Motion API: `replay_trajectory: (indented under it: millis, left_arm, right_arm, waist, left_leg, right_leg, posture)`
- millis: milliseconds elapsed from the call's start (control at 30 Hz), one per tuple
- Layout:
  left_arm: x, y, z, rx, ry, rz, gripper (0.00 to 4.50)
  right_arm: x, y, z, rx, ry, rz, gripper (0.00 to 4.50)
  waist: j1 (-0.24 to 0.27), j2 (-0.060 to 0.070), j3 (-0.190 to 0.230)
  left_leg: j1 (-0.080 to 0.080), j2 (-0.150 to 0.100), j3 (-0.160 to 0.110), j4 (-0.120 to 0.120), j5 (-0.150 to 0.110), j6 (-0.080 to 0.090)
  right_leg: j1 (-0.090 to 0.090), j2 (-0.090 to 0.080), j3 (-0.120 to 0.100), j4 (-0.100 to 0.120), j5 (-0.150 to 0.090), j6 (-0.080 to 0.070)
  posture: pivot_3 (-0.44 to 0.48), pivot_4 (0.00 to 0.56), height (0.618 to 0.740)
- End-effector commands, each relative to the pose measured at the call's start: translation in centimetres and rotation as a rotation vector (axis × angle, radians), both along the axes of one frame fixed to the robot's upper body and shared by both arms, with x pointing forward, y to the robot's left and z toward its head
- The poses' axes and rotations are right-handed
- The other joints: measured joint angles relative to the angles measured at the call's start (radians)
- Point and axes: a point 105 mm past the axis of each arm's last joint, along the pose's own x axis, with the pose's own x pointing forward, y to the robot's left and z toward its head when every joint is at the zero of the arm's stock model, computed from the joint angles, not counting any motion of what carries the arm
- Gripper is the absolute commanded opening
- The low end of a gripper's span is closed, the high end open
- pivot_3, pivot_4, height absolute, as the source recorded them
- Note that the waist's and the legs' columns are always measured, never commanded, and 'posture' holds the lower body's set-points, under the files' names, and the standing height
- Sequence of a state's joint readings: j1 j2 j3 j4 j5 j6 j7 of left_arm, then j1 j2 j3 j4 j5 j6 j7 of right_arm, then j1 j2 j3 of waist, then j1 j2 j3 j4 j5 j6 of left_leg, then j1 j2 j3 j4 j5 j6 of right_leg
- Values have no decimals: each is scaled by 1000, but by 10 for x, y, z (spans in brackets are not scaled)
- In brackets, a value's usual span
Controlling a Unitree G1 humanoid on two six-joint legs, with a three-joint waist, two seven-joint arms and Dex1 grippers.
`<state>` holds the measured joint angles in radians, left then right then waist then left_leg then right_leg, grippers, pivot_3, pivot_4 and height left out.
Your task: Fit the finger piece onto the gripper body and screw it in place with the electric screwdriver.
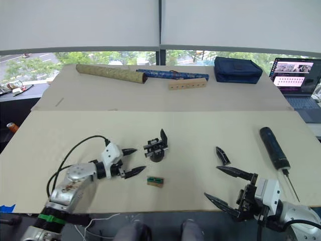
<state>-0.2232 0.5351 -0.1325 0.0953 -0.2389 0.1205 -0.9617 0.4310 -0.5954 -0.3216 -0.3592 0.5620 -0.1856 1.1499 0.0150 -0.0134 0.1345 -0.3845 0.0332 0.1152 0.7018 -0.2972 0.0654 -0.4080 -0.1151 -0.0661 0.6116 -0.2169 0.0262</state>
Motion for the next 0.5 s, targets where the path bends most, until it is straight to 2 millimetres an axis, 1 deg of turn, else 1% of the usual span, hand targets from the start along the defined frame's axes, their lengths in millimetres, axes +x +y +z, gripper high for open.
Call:
replay_trajectory:
  millis: [33,67,133,233,333,400,500]
  left_arm:
    - [2,1,3,1,47,-130,4448]
    - [1,-2,2,7,84,-186,4448]
    - [7,-9,0,61,85,-277,4448]
    - [26,-23,3,78,26,-314,4448]
    - [36,-39,4,59,4,-370,4448]
    - [40,-45,4,51,-4,-390,4448]
    - [38,-56,5,34,-15,-456,4448]
  right_arm:
    - [-1,4,7,-3,-48,13,4500]
    - [-1,5,7,-3,-49,13,4500]
    - [0,5,8,-2,-48,15,4500]
    - [-1,6,8,-2,-46,16,4500]
    - [-1,6,10,-4,-50,9,4500]
    - [-2,7,11,-5,-53,2,4500]
    - [-5,6,11,-6,-52,-13,4500]
  waist:
    - [4,0,0]
    - [5,0,0]
    - [9,0,0]
    - [17,0,0]
    - [20,-1,1]
    - [21,-1,1]
    - [20,-1,1]
  left_leg:
    - [0,0,0,0,0,0]
    - [0,0,0,1,0,0]
    - [-1,-1,0,1,0,0]
    - [-2,-2,0,2,0,0]
    - [-3,-3,0,3,0,1]
    - [-4,-3,0,4,-1,1]
    - [-4,-3,0,4,-1,2]
  right_leg:
    - [0,0,0,0,0,0]
    - [0,0,0,0,0,0]
    - [0,0,0,0,0,0]
    - [1,1,-1,0,0,0]
    - [0,1,-1,0,0,1]
    - [0,2,-1,-1,0,1]
    - [0,2,-1,-1,0,2]
  posture:
    - [0,150,740]
    - [0,150,740]
    - [0,150,740]
    - [0,150,740]
    - [0,150,740]
    - [0,150,740]
    - [0,150,740]
